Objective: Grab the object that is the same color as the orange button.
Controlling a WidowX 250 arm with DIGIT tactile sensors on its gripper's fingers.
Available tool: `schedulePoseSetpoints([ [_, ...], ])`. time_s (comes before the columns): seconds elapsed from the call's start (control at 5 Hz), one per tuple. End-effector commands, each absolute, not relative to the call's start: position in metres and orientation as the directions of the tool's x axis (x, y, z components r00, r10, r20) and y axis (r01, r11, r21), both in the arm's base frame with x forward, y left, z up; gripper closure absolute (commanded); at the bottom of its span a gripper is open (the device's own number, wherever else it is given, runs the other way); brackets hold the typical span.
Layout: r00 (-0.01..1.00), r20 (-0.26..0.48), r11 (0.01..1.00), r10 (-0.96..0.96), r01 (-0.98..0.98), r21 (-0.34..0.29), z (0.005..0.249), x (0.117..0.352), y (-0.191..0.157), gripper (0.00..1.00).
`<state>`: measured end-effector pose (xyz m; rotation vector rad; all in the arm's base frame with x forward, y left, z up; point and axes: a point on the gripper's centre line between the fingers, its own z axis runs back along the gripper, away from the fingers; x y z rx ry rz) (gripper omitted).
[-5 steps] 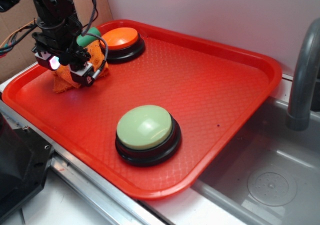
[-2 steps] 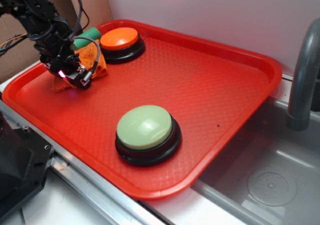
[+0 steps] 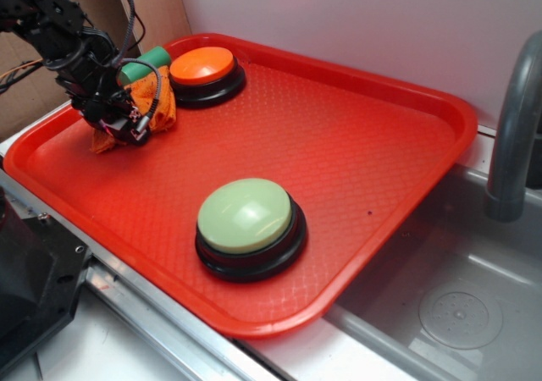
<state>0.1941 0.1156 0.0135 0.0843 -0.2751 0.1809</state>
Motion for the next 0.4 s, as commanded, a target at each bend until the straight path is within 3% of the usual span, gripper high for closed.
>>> schedulePoseSetpoints([
  [0.0,0.942,0.257,0.966,0.217,-0.245,0.081,0.025,0.185,0.116,1.0],
  [0.2,0.928,0.269,0.959,0.258,-0.28,0.048,0.047,0.178,0.113,1.0],
])
